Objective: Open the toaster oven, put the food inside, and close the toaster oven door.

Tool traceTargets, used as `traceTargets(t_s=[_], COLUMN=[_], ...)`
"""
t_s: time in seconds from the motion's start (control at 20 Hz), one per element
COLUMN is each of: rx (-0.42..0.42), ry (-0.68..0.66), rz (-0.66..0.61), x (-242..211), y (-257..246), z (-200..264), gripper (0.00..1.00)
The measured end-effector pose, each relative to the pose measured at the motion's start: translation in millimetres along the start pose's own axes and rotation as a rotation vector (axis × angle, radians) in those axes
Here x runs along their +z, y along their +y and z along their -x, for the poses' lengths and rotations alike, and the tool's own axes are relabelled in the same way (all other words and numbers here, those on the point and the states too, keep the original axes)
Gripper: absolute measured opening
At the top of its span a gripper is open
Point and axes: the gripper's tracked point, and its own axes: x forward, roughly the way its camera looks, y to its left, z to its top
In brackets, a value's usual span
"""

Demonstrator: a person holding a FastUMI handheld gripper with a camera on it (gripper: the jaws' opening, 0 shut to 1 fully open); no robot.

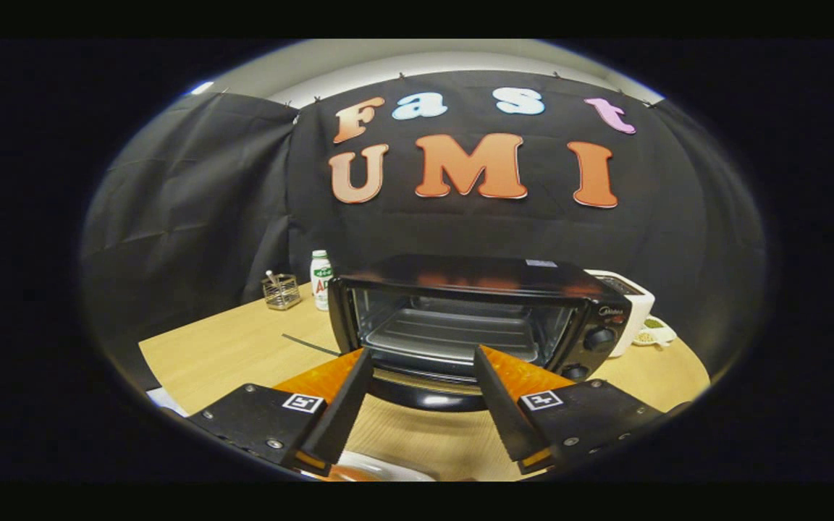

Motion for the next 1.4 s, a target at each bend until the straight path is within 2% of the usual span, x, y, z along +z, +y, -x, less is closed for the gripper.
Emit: traceTargets(t_s=[0.25, 0.5, 1.0, 1.4], rx=[0.023, 0.055, 0.004, -0.013], ry=[0.034, 0.140, 0.277, 0.258], rz=[-0.039, -0.152, -0.199, -0.182], x=[-24.6, -61.6, -114.8, -113.0], y=[4.7, 4.7, -13.8, -18.0], z=[11.6, 18.5, 19.7, 35.8], gripper=[0.87, 0.88, 0.89, 0.88])
